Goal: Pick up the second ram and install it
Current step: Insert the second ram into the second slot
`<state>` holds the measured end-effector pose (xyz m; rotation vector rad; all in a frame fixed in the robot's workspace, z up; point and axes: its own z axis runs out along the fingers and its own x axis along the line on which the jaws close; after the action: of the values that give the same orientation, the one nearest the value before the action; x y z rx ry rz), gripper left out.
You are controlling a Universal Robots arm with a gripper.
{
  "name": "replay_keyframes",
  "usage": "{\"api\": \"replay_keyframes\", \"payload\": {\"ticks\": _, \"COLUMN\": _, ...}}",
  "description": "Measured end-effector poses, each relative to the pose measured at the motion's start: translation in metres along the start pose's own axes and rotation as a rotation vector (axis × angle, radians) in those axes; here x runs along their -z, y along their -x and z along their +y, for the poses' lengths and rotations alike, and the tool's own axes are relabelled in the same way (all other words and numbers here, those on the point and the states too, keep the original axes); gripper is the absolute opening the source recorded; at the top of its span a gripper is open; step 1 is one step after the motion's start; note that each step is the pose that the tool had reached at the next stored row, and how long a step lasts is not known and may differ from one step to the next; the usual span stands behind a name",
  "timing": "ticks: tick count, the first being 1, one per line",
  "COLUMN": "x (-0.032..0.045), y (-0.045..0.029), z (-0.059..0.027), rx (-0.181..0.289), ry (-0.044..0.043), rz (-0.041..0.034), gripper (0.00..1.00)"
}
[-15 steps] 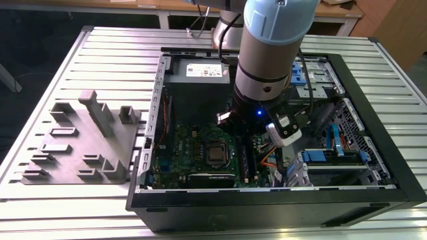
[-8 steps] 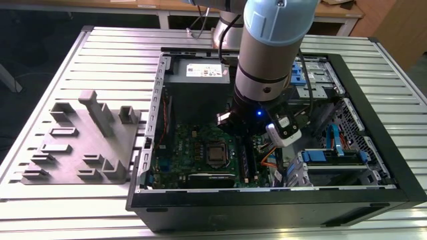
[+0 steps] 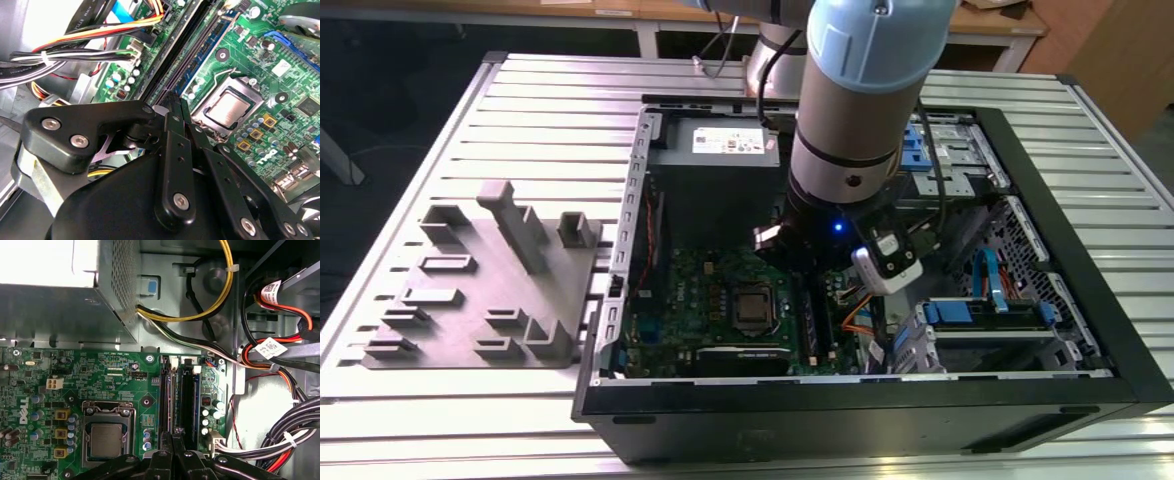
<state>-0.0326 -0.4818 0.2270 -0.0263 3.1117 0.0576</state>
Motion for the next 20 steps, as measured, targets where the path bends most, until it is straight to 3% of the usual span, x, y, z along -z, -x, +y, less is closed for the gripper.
{"api": "replay_keyframes", "payload": {"ticks": 20, "x": -0.0017, "y": 0.0001, "z": -0.0001, "rx": -0.005, "ry": -0.0003, "rz": -0.0001, "gripper": 0.08}}
